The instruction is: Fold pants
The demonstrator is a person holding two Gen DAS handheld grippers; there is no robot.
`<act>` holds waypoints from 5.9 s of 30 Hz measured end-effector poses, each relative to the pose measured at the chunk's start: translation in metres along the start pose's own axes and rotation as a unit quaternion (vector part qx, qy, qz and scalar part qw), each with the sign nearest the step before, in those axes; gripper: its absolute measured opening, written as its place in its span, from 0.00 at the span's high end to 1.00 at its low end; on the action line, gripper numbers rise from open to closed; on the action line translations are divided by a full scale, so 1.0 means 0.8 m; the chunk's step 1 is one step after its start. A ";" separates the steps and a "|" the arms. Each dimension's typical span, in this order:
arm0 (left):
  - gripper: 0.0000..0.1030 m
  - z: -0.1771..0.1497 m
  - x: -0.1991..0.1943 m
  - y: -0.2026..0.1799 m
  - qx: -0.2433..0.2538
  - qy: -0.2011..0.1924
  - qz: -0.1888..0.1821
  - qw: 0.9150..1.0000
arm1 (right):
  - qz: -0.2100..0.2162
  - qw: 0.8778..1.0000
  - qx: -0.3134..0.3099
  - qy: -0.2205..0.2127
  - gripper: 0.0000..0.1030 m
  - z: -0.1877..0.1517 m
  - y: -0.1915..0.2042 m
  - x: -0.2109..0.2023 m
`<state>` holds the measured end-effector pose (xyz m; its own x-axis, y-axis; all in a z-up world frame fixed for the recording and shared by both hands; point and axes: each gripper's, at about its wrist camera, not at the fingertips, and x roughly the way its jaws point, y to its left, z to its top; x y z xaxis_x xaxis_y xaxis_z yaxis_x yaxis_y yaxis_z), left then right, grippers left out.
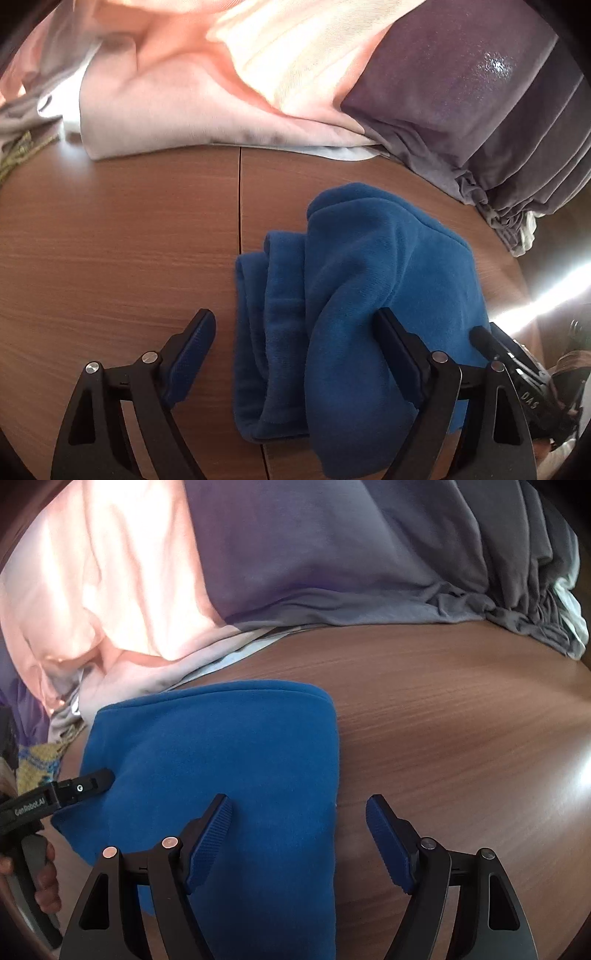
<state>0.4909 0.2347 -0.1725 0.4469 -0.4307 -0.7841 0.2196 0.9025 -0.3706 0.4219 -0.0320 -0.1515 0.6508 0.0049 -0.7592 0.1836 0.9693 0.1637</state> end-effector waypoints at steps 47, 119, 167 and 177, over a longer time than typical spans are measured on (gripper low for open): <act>0.81 -0.006 -0.125 0.024 -0.004 -0.123 -0.071 0.990 | 0.110 0.990 -0.074 -0.037 0.79 0.039 0.086 -0.059; 0.01 -0.241 -0.340 -0.204 0.127 -0.237 0.190 0.944 | 0.020 0.976 -0.147 -0.162 0.10 -0.073 0.022 -0.335; 0.00 -0.415 -0.415 -0.326 0.111 -0.273 0.208 0.933 | 0.040 0.973 -0.136 -0.185 0.10 -0.201 -0.121 -0.501; 0.00 -0.424 -0.421 -0.331 0.107 -0.268 0.191 0.938 | 0.038 0.973 -0.134 -0.185 0.10 -0.210 -0.122 -0.507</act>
<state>-0.0120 0.1427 0.0206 0.8877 -0.0689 -0.4553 0.0979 0.9944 0.0404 0.0161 -0.0875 0.0348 0.8845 0.0386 -0.4649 -0.0422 0.9991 0.0027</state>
